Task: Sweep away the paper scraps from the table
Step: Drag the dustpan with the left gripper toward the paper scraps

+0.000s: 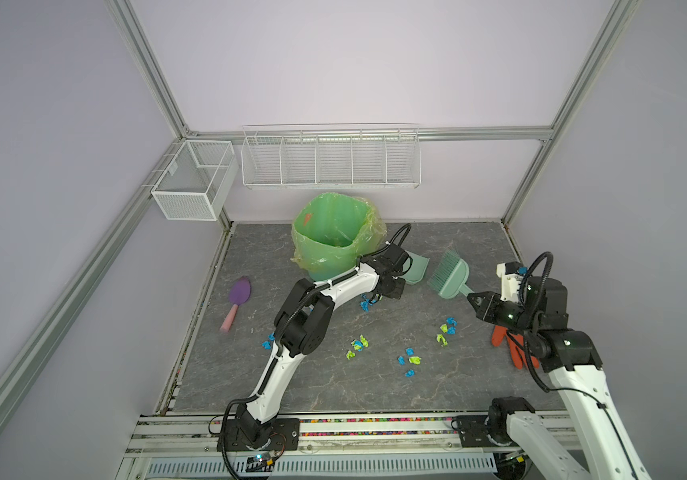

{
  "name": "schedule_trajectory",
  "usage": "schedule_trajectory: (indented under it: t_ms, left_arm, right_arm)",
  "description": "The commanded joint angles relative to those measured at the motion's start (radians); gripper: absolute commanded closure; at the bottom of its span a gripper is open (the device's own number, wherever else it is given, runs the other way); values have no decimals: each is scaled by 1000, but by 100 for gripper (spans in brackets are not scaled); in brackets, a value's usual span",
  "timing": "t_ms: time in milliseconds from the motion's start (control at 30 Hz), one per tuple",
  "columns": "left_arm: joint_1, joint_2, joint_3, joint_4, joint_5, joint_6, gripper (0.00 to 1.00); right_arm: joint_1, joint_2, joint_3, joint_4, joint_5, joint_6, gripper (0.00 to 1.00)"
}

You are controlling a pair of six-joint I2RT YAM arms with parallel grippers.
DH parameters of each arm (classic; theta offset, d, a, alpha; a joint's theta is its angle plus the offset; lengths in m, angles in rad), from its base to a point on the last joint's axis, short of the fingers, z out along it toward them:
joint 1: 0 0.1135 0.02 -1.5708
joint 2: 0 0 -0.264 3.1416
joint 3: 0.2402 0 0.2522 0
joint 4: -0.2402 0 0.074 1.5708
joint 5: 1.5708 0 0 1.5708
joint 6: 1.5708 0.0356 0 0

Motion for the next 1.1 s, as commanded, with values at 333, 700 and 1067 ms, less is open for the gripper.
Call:
schedule_trajectory:
  t_ms: [333, 700, 1067]
  left_arm:
    - [-5, -47, 86, -99, -1, -32, 100]
    - [-6, -175, 83, -186, 17, -46, 100]
    - [-7, -307, -27, -254, 41, -45, 100]
  right_arm:
    - [-10, -16, 13, 3, -24, -3, 94]
    - [-12, -17, 59, -37, -22, -6, 94]
    - [-14, -47, 74, -91, 6, -10, 94]
